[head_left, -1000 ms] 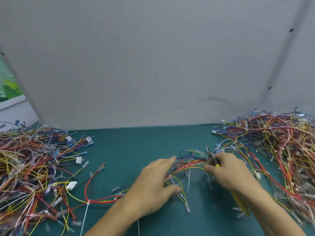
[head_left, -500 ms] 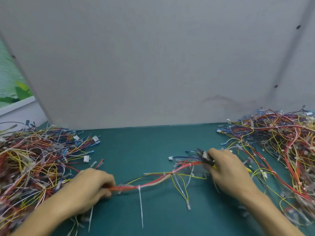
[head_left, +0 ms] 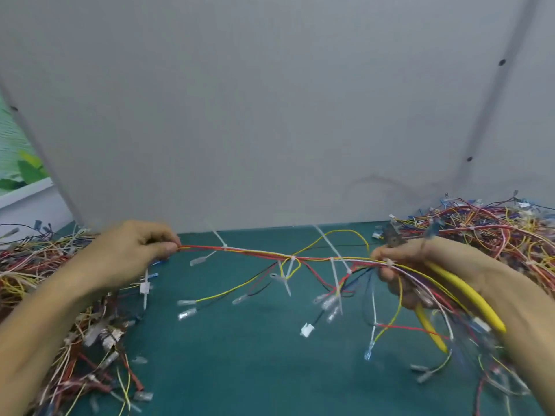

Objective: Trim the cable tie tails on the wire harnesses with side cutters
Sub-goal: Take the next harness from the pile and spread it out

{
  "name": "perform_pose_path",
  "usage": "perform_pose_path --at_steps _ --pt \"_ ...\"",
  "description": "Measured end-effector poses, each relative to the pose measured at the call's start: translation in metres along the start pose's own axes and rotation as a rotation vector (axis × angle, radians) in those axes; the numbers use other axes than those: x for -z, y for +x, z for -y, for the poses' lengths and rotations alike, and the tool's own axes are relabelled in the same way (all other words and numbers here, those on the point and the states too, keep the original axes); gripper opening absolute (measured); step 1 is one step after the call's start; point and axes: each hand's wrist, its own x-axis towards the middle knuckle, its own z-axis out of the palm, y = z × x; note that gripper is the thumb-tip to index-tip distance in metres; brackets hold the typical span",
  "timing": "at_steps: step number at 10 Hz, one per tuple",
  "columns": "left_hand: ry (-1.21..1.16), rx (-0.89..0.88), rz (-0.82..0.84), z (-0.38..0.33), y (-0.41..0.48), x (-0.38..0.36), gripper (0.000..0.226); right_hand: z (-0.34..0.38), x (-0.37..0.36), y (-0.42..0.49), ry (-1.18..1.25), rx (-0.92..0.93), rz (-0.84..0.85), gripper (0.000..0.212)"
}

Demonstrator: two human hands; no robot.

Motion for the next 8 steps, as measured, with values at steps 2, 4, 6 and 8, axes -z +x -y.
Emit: perform_pose_path --at_steps 2,4,6,8 --pt "0.364 0.084 0.487 0.007 0.024 -0.057 0.019 -0.037 0.013 0.029 0.059 -0.057 -0.114 0.012" --pt "0.403 0.047 0.448 0.012 0.021 -0.094 0.009 -0.028 0.012 0.022 -0.549 0.281 -0.626 0.011" --pt "0.359 -0.012 0.347 0.016 0.008 -0.104 0.014 -0.005 -0.055 0.049 -1.085 0.496 -0.61 0.024" --pt "0.492 -0.162 0.25 0.024 -0.003 -0.107 0.02 -0.007 -0.079 0.095 -1.282 0.26 -0.352 0.026"
